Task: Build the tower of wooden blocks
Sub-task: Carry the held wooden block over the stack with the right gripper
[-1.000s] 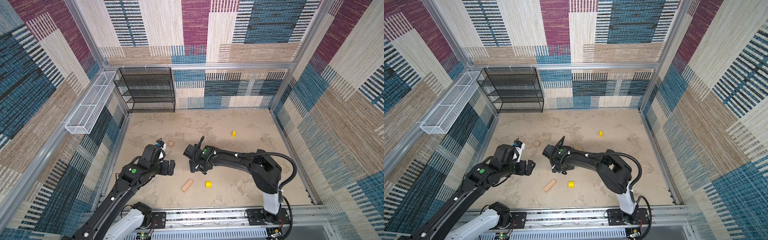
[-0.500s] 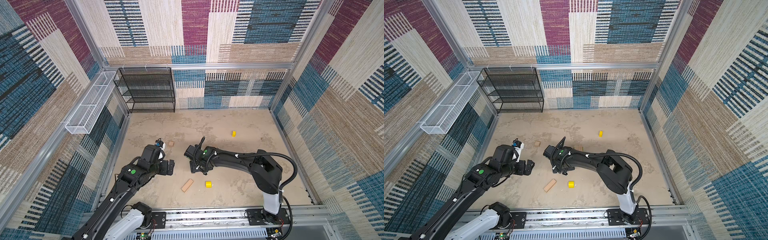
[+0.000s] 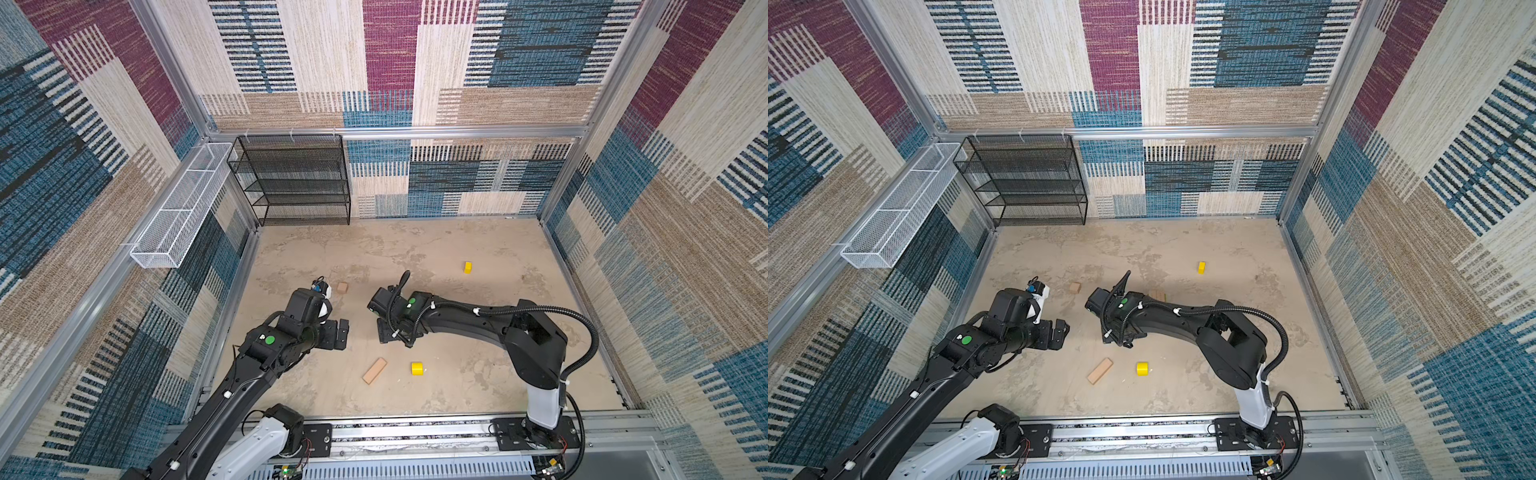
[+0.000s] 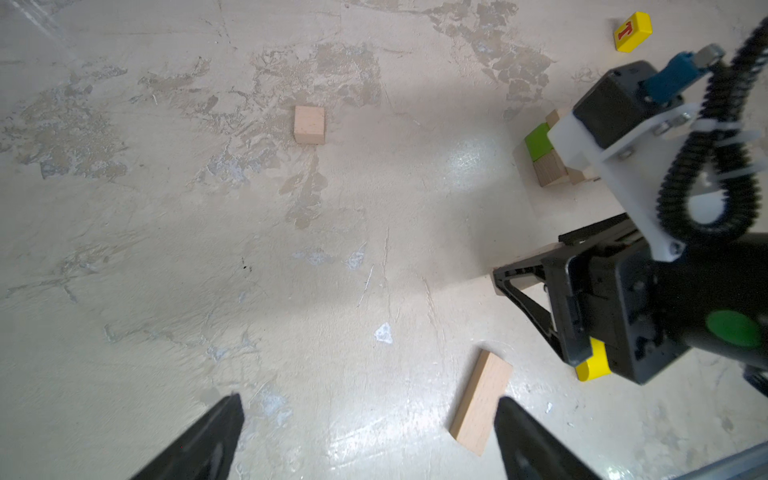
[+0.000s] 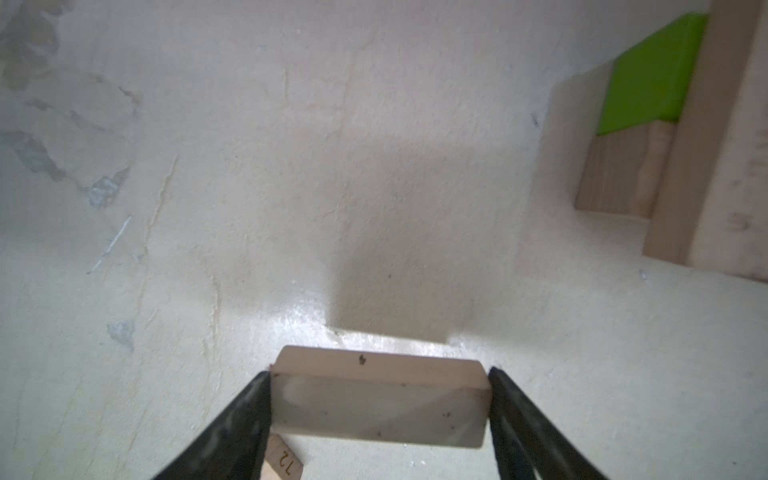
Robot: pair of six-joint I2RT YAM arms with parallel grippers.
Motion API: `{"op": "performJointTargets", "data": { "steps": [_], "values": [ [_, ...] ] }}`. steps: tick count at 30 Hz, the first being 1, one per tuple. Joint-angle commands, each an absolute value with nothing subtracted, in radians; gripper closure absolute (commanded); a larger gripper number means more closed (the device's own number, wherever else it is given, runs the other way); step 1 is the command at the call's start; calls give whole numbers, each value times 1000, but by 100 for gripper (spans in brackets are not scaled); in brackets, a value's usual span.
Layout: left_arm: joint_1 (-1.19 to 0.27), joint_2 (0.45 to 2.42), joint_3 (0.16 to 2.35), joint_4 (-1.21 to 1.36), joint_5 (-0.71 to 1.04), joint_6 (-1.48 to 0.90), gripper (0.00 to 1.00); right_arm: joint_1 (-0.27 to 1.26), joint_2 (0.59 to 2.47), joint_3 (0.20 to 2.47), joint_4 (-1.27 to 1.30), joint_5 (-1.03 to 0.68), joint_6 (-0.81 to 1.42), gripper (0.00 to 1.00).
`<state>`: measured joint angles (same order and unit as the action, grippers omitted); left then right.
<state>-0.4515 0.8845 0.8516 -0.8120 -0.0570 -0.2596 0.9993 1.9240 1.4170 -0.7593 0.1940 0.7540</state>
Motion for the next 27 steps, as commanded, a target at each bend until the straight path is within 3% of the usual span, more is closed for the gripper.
{"op": "performJointTargets", "data": {
  "steps": [1, 27],
  "values": [
    [-450, 884, 852, -810, -62, -268, 1, 1000, 1907, 1425, -745, 224, 755, 100],
    [-450, 872, 850, -808, -62, -268, 1, 998, 1896, 1575, -815, 324, 728, 100]
  ]
}}
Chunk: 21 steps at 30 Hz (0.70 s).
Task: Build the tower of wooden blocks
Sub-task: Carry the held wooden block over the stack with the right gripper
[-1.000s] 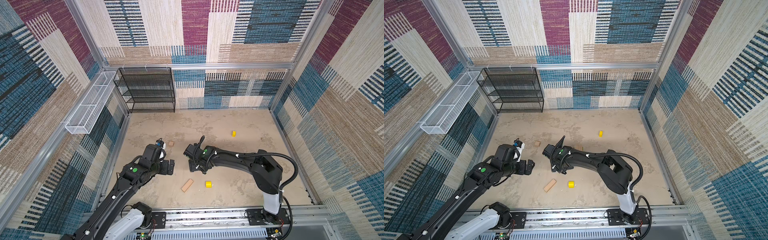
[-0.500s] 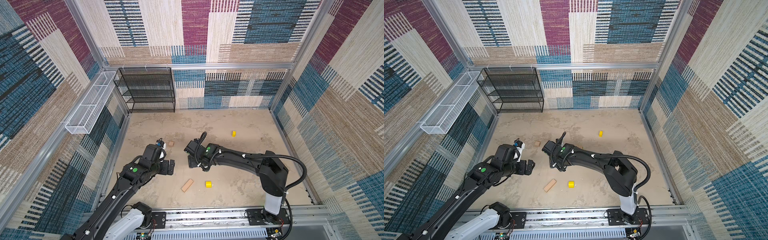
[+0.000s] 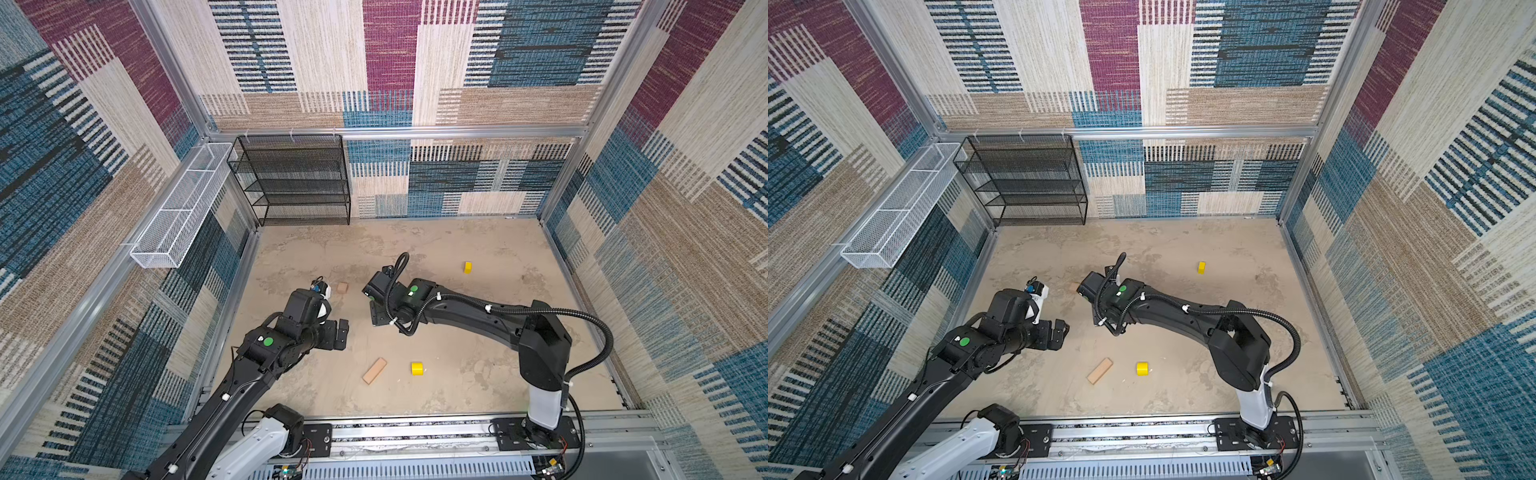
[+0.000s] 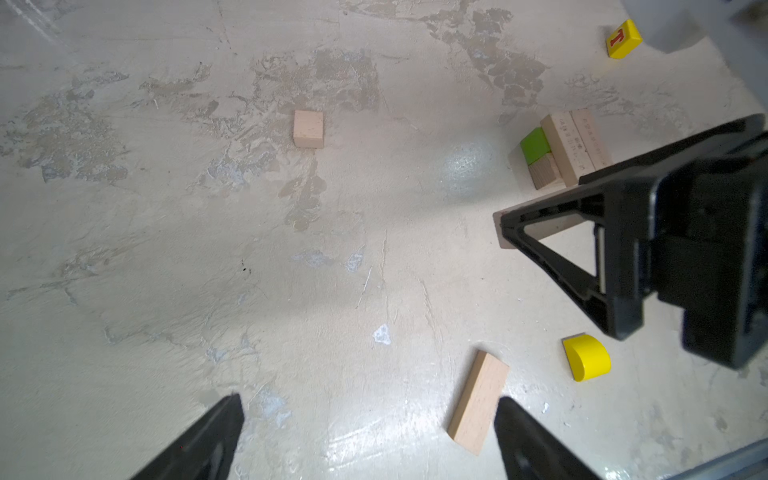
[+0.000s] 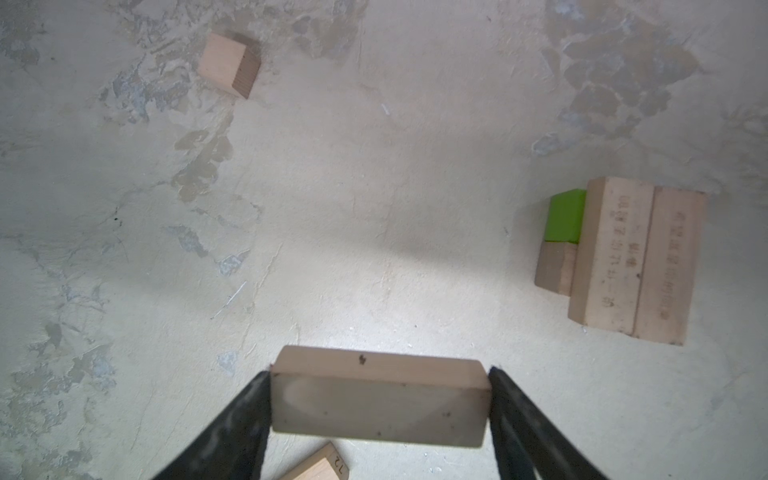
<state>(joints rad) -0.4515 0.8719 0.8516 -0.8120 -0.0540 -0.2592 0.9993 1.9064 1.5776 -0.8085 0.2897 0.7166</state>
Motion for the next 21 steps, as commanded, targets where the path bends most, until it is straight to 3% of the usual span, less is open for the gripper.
{"op": "performJointTargets", "data": {
  "steps": [1, 11, 21],
  "values": [
    [-450, 872, 850, -807, -59, -267, 1, 999, 1888, 1568, -809, 328, 732, 100],
    [-451, 865, 848, -803, -43, -265, 1, 983, 1878, 1595, -839, 377, 717, 100],
    [-451, 917, 843, -708, 198, -244, 1, 955, 1867, 1646, -886, 432, 726, 100]
  ]
}}
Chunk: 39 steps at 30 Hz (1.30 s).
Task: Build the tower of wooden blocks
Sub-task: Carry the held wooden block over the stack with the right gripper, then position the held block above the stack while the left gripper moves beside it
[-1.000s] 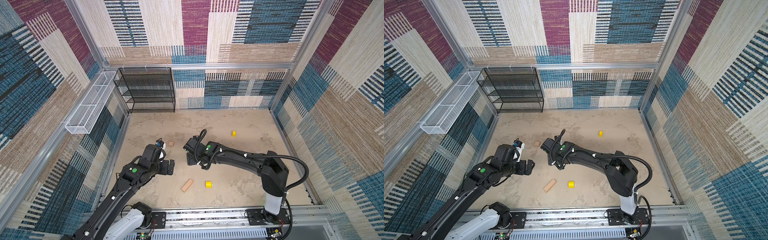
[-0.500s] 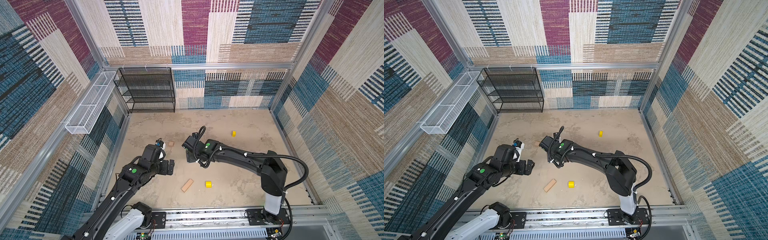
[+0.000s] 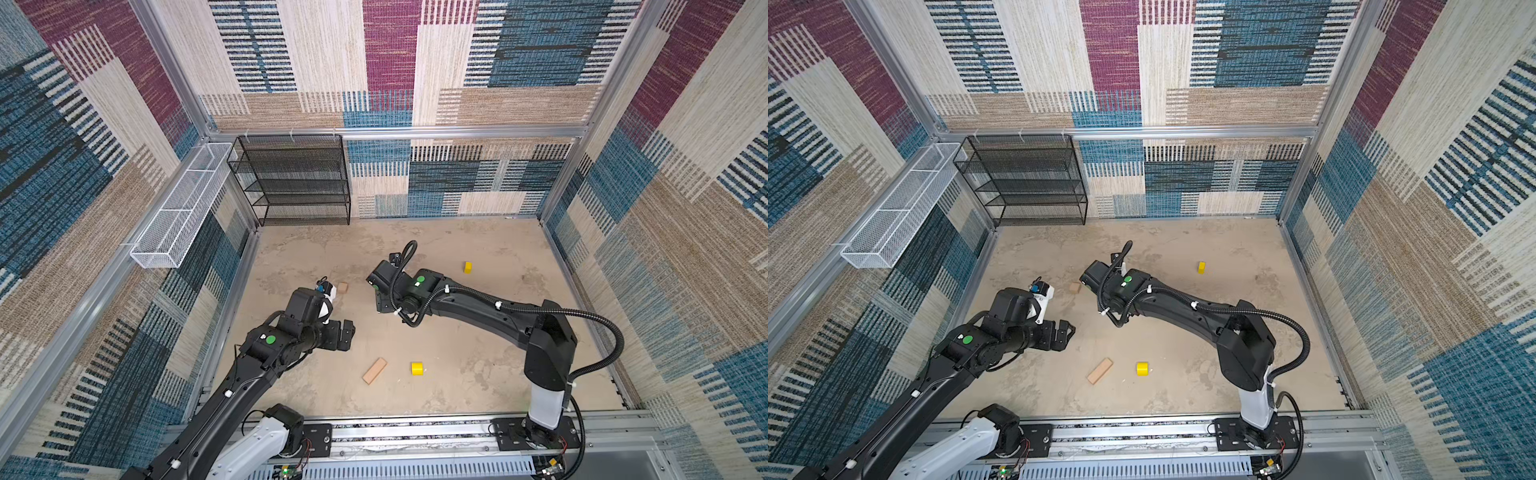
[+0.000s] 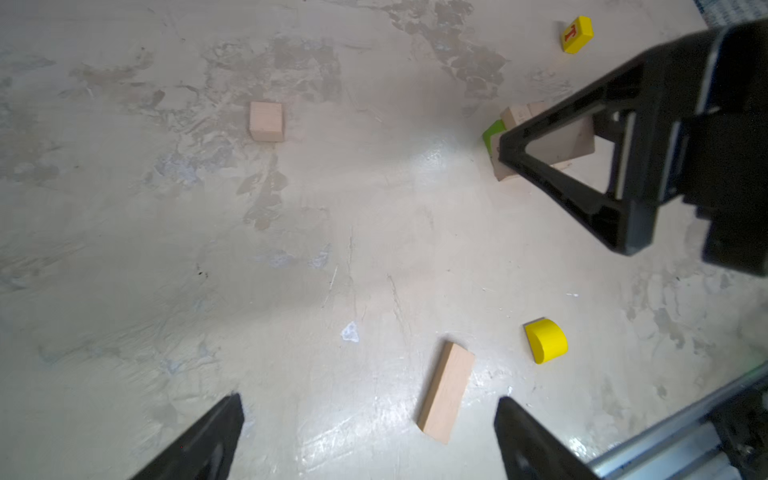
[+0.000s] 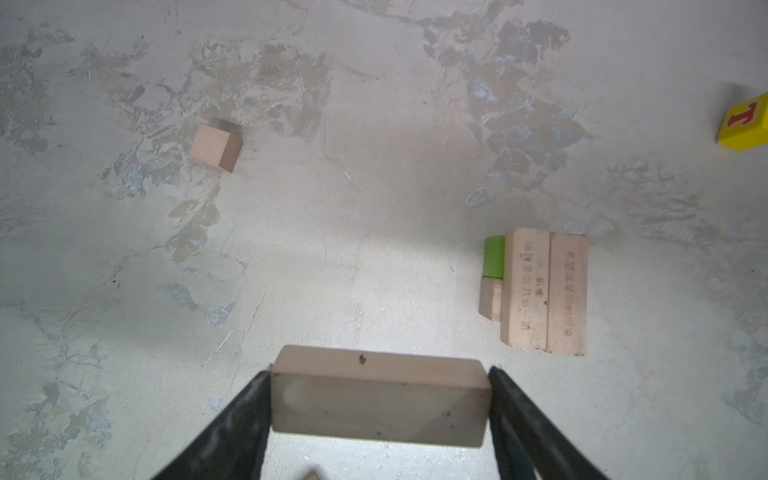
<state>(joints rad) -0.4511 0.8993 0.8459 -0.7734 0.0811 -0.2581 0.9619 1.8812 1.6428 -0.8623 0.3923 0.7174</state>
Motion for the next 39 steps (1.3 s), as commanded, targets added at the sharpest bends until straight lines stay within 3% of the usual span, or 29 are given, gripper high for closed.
{"op": "performJointTargets", "data": {
  "steps": [1, 11, 16, 30, 39],
  "values": [
    [-451, 932, 848, -692, 228, -245, 1, 949, 1863, 1641, -888, 431, 726, 100],
    [-451, 1083, 976, -608, 316, -181, 0, 827, 1770, 1535, -822, 343, 662, 100],
    [-453, 1181, 1051, -565, 381, -166, 2, 787, 1731, 1491, -802, 394, 620, 100],
    [-463, 1418, 1215, -518, 494, -228, 5, 707, 1742, 1477, -811, 336, 517, 100],
    [-463, 1447, 1199, -531, 523, -214, 5, 675, 1796, 1531, -824, 309, 457, 100]
  ]
}}
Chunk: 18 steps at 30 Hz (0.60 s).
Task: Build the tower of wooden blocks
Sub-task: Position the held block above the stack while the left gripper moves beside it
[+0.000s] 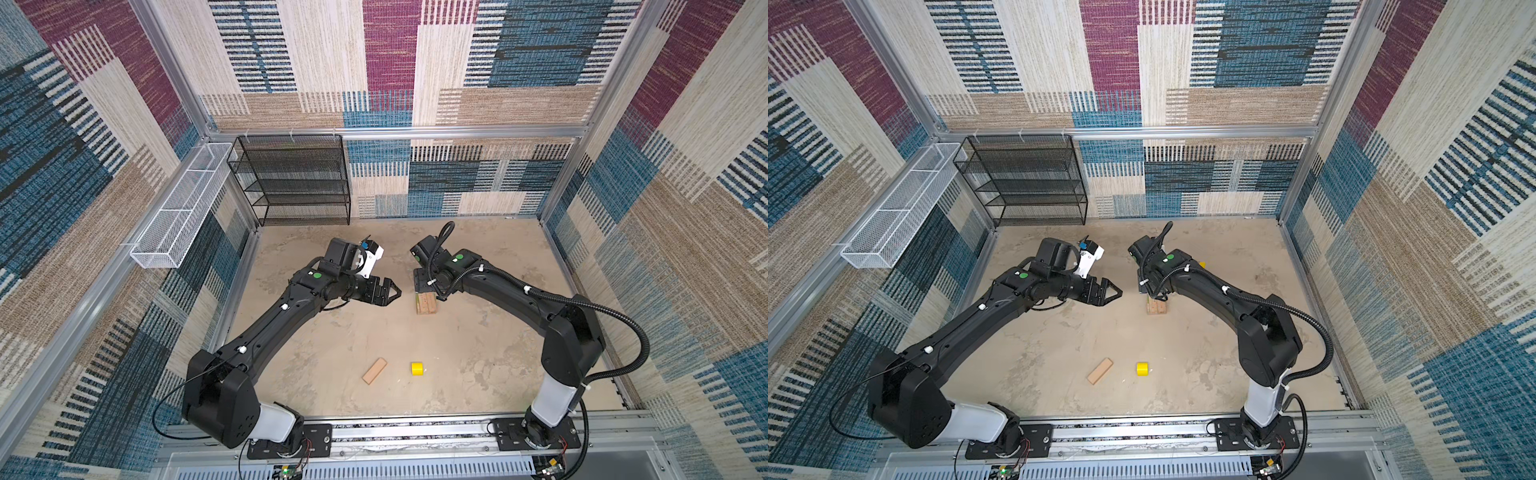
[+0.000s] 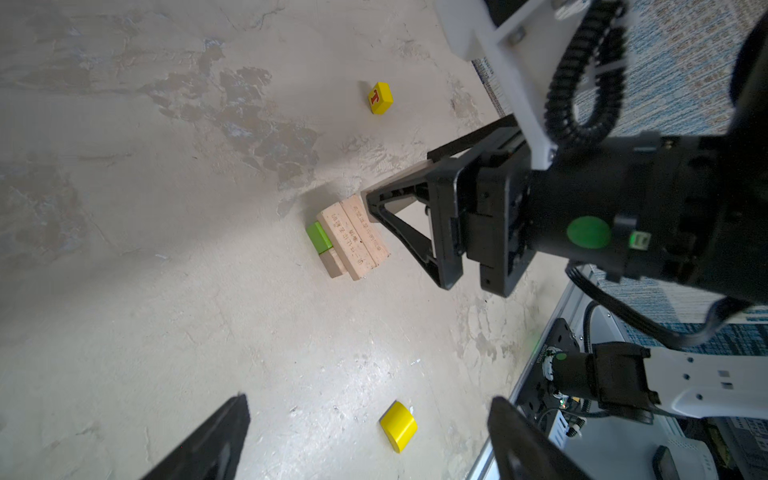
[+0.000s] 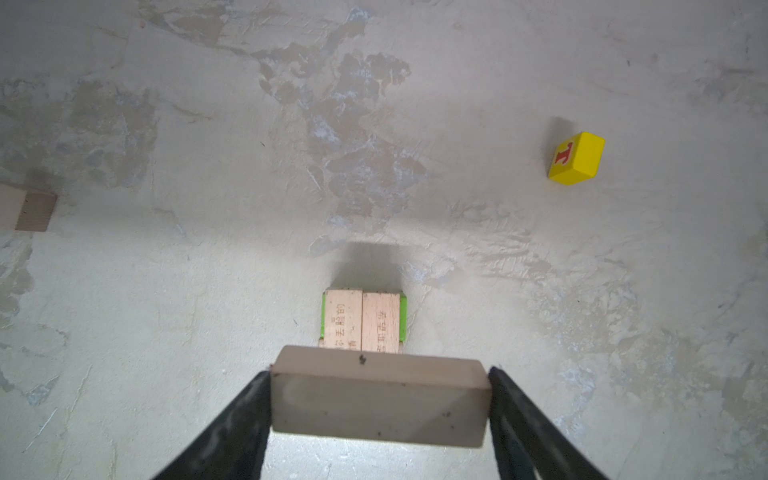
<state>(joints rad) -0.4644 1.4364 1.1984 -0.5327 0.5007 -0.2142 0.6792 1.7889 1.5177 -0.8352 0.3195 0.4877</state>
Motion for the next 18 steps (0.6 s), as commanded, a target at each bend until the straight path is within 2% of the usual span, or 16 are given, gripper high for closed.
{"op": "performJointTargets", "data": {
  "steps": [1, 18],
  "values": [
    [-463, 1454, 1204, -536, 522, -213, 5, 672, 1796, 1532, -826, 303, 456, 100],
    [-461, 1543, 1258, -610, 541, -197, 6, 641, 1791, 1544, -859, 255, 402, 100]
  ]
}}
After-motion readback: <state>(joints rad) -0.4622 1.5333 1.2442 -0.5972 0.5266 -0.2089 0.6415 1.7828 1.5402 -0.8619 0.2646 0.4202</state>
